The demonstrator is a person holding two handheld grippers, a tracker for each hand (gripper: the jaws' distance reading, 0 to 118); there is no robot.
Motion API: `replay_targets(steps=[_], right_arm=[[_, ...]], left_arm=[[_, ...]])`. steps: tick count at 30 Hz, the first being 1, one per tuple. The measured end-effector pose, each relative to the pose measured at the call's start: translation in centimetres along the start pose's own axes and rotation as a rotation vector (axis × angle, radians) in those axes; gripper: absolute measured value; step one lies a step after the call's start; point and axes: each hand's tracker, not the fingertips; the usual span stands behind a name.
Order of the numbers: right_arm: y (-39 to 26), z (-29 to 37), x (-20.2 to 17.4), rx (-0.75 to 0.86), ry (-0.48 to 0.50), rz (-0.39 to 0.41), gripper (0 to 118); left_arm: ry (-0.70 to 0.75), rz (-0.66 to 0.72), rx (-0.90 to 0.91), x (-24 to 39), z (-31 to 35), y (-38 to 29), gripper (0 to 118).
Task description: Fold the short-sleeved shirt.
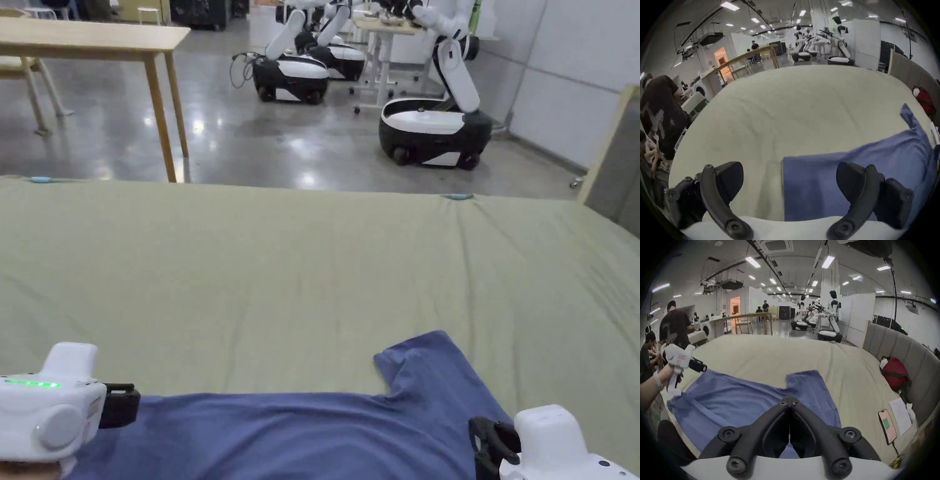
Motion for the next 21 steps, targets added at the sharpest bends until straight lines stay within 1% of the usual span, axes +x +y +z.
replay_targets(steps=[1, 2, 3, 4, 5, 6, 7, 8, 9, 10, 11, 12, 14, 15, 17, 19, 20, 21], right_arm=[[0.0, -0.8, 0.8, -0.03, -0.01, 0.005, 1], [0.0, -1.8, 1.8, -0.053, -0.033, 0.015, 1], [0.0, -3.0, 2.9, -0.068, -0.051, 0.023, 1], [0.0, -4.1, 3.8, -0.078, -0.057, 0.021, 1], [0.3, -5.6, 5.0, -0.092, -0.069, 0.01, 2], [0.5, -7.0, 6.1, -0.099, -0.074, -0.001, 10], [0.8, -8.3, 7.1, -0.105, -0.077, -0.011, 37], [1.1, -10.1, 8.2, -0.129, -0.071, -0.032, 67], [1.4, -12.2, 9.3, -0.179, -0.044, -0.048, 90], [1.5, -13.6, 9.9, -0.207, -0.025, -0.051, 98], [1.5, -15.3, 10.4, -0.226, -0.028, -0.049, 98], [1.7, -16.8, 10.7, -0.232, -0.047, -0.029, 98], [1.5, -19.1, 10.9, -0.264, -0.044, -0.004, 98], [1.4, -20.2, 10.9, -0.272, -0.045, 0.0, 98], [1.0, -21.7, 11.2, -0.299, -0.018, -0.001, 98], [0.3, -22.6, 10.9, -0.353, -0.029, 0.009, 98], [0.1, -22.8, 10.8, -0.375, -0.003, 0.001, 95], [0.3, -22.5, 10.8, -0.354, 0.006, 0.001, 90]], left_arm=[[0.005, -0.019, -0.033, 0.5, -0.5, 0.2, 97], [0.002, -0.028, -0.061, 1.1, -0.8, 0.1, 77], [-0.032, -0.041, -0.101, 0.6, -3.8, -0.8, 57], [-0.098, -0.032, -0.114, 0.7, -4.2, -1.3, 49], [-0.071, -0.014, -0.072, 1.0, -3.3, -1.4, 41], [-0.062, -0.039, -0.053, 1.2, -2.1, -1.1, 25], [-0.102, -0.044, -0.065, 0.9, -2.1, -1.0, 12], [-0.102, -0.055, -0.063, 0.9, -1.6, -0.9, 10], [-0.103, -0.083, -0.055, 0.8, -0.8, -0.9, 7], [-0.105, -0.082, -0.056, 0.7, -0.2, -0.8, 7], [-0.121, -0.078, -0.057, 0.4, -0.2, -1.0, 7], [-0.125, -0.076, -0.04, 0.1, 0.5, -1.0, 7], [-0.126, -0.081, -0.014, -0.3, 1.7, -0.8, 7], [-0.125, -0.082, -0.004, -0.3, 1.9, -1.1, 7], [-0.131, -0.077, 0.014, -0.7, 2.6, -0.8, 7], [-0.132, -0.089, 0.024, -0.3, 3.1, -0.8, 7], [-0.131, -0.096, 0.025, -0.3, 3.2, -0.7, 7], [-0.124, -0.102, 0.029, -0.2, 3.2, -0.7, 7]])
